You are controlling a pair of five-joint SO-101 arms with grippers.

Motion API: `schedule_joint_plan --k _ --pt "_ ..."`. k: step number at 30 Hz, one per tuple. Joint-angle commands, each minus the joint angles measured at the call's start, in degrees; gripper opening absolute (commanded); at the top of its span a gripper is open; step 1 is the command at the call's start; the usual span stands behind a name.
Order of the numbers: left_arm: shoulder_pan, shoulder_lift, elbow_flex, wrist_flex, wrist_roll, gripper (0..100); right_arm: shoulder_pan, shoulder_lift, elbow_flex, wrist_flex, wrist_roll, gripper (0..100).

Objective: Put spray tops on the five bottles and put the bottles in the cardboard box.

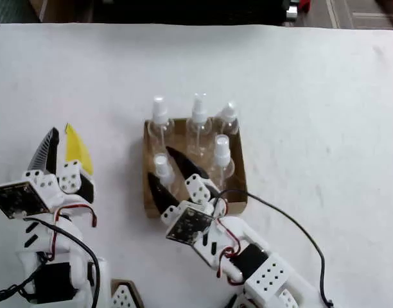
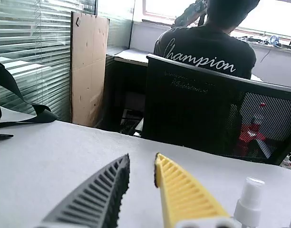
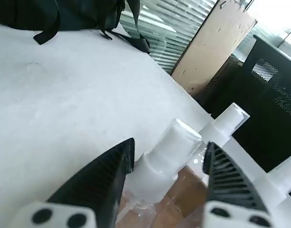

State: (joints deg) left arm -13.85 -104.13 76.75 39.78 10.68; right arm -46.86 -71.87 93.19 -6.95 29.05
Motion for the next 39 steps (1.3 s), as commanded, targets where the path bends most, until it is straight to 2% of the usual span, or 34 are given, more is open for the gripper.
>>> schedule_joint_plan --k 1,5,11,14,17,18,21,24,27,29,33,34,36,39 --pt "0.6 -0.4 -0.4 -1.6 0.3 9 -0.4 -0.6 -5.9 8.1 -1.1 25.5" --pt "0.6 -0.4 -0.4 -1.6 0.3 9 -0.1 -0.6 -9.5 10.4 -4.4 25.7" --pt "0.7 -0.4 -0.4 -1.6 0.3 9 2.2 -6.6 -14.7 12.6 -4.7 25.5" --pt "0.7 -0.4 -0.4 -1.6 0.3 9 1.7 -18.0 -19.4 24.7 -4.9 25.5" --pt "0.7 -0.4 -0.4 -1.5 0.3 9 2.3 -32.5 -27.8 39.4 -8.4 25.5" --pt "0.7 -0.4 -0.4 -1.5 0.2 9 3.6 -33.0 -32.6 43.6 -8.9 25.5" --pt "0.7 -0.4 0.0 -1.7 0.2 9 12.0 -27.0 -46.5 51.9 -9.0 25.5" --pt "0.7 -0.4 1.1 -3.4 0.2 9 22.1 -23.4 -49.8 49.7 -9.3 25.5" --pt "0.7 -0.4 2.5 -5.6 0.4 9 28.0 -23.0 -48.4 47.2 -9.4 24.8" --pt "0.7 -0.4 3.0 -6.6 0.4 8 31.0 -23.4 -47.7 47.2 -9.4 19.9" --pt "0.5 -0.4 1.9 -6.9 0.4 4 37.8 -27.2 -47.7 48.3 -9.3 1.0" --pt "0.5 -0.4 0.9 -6.6 0.3 1 39.8 -28.9 -47.8 48.5 -9.3 1.5" --pt "0.5 -0.4 -1.1 -6.4 0.3 3 43.4 -32.1 -48.2 49.6 -9.2 5.2" --pt "0.6 -0.4 -4.0 -6.3 0.2 2 49.0 -31.4 -53.0 56.4 -9.1 2.6"
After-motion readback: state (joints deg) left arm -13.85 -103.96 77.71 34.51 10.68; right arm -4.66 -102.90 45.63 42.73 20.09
